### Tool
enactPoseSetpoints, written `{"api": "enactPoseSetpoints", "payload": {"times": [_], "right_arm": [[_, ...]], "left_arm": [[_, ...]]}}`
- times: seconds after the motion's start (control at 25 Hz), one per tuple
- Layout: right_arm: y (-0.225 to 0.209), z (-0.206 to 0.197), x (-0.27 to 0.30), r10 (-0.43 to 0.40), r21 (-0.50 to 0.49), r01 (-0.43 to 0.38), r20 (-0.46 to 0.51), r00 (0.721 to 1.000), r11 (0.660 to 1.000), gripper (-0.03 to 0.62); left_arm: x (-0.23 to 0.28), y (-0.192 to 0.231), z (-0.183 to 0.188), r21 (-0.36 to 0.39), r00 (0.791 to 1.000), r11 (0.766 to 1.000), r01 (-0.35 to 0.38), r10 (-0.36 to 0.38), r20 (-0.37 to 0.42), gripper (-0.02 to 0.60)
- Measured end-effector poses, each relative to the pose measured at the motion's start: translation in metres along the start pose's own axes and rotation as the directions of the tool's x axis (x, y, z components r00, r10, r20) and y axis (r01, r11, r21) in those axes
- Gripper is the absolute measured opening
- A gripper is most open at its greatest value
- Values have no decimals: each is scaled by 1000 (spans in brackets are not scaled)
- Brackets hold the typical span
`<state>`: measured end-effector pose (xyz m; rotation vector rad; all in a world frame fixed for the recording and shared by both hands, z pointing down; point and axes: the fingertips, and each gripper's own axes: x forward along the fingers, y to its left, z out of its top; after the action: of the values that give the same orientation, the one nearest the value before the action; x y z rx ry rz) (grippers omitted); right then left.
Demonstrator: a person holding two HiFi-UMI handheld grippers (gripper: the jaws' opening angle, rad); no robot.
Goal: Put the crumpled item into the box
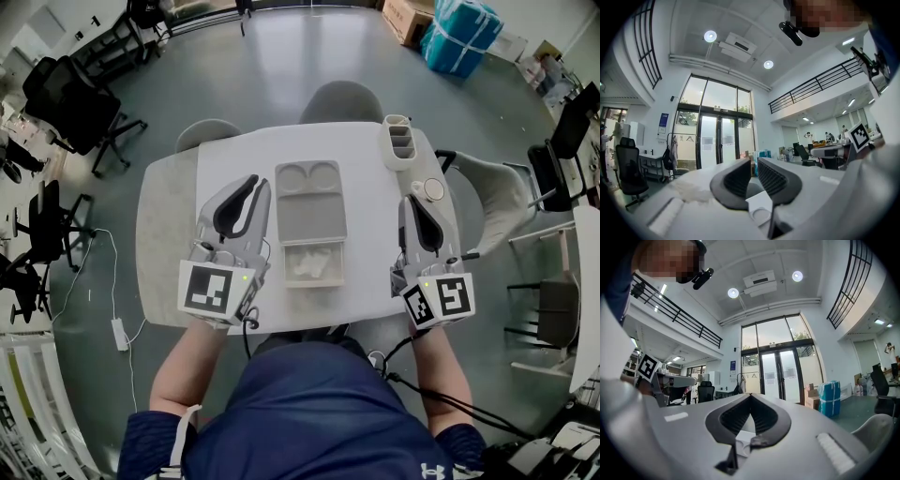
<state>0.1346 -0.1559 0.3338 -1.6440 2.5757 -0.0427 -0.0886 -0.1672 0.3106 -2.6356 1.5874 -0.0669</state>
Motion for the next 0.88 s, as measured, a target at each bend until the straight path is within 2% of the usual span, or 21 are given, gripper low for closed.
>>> {"api": "enactPoseSetpoints", "payload": {"times": [0.44, 0.88], "right_arm": [[-3, -1, -7, -25, 33, 25, 1, 1000, 999, 2], [2, -5, -11, -5, 41, 5, 0, 1000, 999, 0]], "left_arm": [[-4, -4, -3, -3, 1000, 1000, 13, -13, -11, 49], [-7, -2, -6, -19, 999, 1000, -19, 18, -41, 49]]}}
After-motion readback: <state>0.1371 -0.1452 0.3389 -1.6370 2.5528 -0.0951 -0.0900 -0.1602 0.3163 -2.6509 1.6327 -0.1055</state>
